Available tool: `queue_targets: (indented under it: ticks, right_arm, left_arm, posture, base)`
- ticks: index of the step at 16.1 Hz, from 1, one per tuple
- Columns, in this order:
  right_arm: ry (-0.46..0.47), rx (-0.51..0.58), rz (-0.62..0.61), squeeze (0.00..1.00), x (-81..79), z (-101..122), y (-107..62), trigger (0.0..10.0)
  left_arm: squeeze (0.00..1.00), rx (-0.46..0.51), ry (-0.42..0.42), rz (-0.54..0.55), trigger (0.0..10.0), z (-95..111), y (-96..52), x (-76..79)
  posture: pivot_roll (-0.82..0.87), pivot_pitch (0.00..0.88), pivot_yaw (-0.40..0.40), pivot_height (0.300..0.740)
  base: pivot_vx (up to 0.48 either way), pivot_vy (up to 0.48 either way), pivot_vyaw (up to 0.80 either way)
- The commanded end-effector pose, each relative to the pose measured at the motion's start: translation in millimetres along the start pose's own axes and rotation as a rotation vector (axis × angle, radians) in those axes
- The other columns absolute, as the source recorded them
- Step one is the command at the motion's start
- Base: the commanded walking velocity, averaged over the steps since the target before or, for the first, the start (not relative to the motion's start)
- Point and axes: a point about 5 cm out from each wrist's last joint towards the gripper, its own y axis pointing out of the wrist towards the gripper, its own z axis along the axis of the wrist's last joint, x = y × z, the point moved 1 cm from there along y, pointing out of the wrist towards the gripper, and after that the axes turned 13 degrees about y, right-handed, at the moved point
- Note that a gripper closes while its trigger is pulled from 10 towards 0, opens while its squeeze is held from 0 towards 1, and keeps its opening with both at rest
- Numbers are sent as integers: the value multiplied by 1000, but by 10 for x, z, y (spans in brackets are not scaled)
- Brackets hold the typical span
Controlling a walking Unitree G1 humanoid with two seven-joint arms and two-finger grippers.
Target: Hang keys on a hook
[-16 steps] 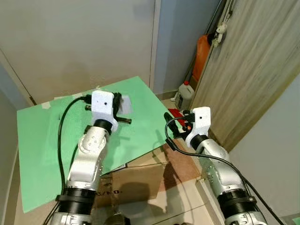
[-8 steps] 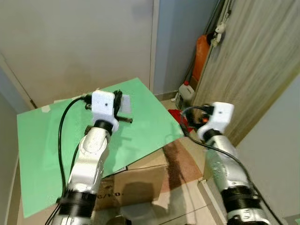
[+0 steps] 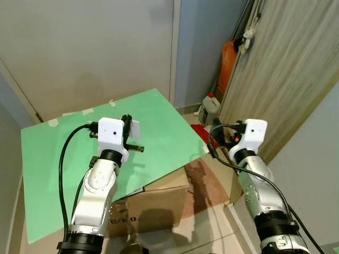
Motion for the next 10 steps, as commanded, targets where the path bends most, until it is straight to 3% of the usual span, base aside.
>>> queue_targets:
  ticks: [1, 8, 10]
  right_arm:
    - [-1, -16, 10, 0, -18, -41, -10, 10000]
    - [4, -49, 26, 0, -47, -124, -51, 10000]
    - [0, -55, 31, 0, -56, -138, -57, 10000]
  left_arm:
    - [0, 22, 10, 4, 0, 47, 38, 0]
    - [0, 14, 9, 12, 0, 24, 100, -8]
    - [0, 12, 12, 9, 0, 18, 123, 1]
  posture:
    - [53, 0, 7, 740]
    - [36, 0, 10, 740]
    - [32, 0, 13, 740]
  base:
    - [0, 0, 0]
    - [0, 0, 0]
    - [-259, 0, 0]
